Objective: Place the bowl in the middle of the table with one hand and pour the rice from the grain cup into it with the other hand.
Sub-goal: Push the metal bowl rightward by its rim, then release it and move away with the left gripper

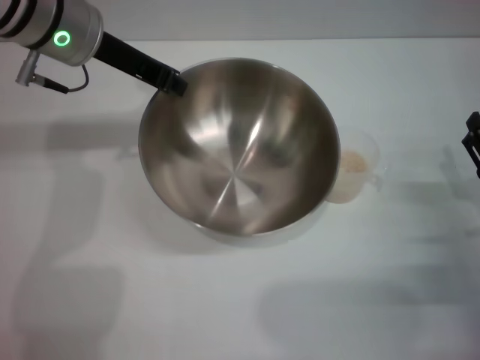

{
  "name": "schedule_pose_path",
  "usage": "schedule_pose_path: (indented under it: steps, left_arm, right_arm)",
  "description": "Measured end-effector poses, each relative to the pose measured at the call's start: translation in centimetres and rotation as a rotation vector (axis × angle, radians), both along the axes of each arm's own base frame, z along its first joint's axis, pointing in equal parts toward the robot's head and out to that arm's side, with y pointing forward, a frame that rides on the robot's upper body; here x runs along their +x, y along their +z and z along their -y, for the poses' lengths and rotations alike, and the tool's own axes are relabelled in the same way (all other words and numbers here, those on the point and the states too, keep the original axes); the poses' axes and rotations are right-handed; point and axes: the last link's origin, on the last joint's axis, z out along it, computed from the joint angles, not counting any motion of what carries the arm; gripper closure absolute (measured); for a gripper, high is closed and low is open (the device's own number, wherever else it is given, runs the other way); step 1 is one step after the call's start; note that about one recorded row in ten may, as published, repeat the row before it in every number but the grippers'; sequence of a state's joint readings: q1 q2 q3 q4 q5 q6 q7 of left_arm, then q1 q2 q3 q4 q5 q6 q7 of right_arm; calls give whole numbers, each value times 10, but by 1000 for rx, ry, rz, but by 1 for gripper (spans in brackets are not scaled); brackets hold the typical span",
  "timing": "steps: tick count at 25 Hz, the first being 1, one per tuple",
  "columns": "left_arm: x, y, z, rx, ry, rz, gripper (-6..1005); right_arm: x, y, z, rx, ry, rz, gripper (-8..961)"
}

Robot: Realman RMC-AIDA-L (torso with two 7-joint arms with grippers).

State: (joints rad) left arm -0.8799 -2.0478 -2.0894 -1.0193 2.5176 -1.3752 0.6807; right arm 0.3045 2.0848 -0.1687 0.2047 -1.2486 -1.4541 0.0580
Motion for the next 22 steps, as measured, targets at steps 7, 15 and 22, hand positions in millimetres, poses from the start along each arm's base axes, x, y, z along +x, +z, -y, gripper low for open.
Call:
schedule_pose_path:
  steps: [7,15,22]
  left_arm:
    - [-4,-4,-11,27,10,-10,934]
    - [-13,2,-19,68,28,-19,928]
    - [-19,3,-21,75,43,-20,922]
  right_arm:
    - [0,0,-1,0,1,4,155]
    - [0,0,0,0,0,5,155]
    - [1,0,0,-1,-1,5,154]
